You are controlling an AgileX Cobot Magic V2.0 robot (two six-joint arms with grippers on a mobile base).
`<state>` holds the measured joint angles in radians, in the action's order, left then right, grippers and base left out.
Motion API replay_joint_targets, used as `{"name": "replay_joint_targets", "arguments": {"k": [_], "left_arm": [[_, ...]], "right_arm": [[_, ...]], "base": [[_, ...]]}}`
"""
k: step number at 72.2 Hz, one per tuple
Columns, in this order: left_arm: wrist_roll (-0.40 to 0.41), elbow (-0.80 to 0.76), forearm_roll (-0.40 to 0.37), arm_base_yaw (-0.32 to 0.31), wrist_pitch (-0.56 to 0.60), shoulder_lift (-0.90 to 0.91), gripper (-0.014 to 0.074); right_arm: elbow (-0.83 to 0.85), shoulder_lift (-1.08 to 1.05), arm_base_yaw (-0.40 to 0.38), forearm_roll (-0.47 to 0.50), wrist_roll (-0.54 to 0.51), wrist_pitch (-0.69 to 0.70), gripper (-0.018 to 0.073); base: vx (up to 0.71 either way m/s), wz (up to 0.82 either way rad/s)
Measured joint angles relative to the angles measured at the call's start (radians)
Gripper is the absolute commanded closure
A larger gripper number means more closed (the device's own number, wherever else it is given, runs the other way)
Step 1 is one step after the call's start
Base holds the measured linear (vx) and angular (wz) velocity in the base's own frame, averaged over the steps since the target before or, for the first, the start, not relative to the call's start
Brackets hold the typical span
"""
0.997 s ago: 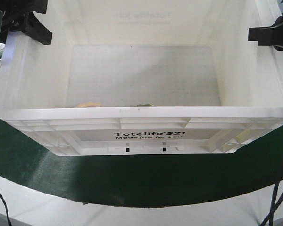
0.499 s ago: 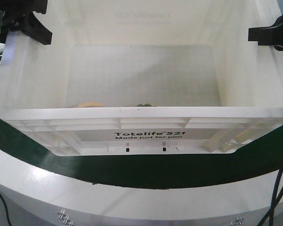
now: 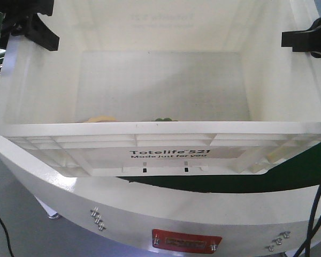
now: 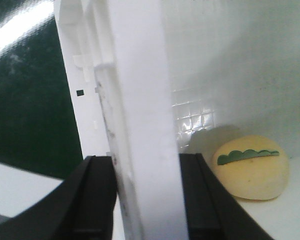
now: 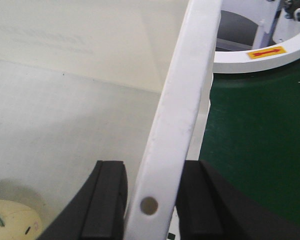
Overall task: Place moving items into box and shelve
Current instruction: 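Lift the crate with both grippers off the conveyor table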
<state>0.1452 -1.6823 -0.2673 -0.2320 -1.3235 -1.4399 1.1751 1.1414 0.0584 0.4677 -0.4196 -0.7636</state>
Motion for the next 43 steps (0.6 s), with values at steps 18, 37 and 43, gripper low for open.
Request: {"name": "replay_joint_targets", "arguments": {"k": [18, 37, 43], "left_arm": [[0.000, 0.000, -0.001, 0.000, 0.000, 0.000, 0.0596], [0.000, 0.000, -0.001, 0.000, 0.000, 0.000, 0.0596], [0.000, 0.000, -0.001, 0.000, 0.000, 0.000, 0.0596]], "right_arm": [[0.000, 0.000, 0.000, 0.000, 0.000, 0.000, 0.0568], [0.000, 0.000, 0.000, 0.000, -0.001, 0.000, 0.0568], [0.000, 0.000, 0.000, 0.000, -0.001, 0.000, 0.0568]], "base": [[-0.15, 0.26], [-0.19, 0.37], [-0.23, 0.46]]}}
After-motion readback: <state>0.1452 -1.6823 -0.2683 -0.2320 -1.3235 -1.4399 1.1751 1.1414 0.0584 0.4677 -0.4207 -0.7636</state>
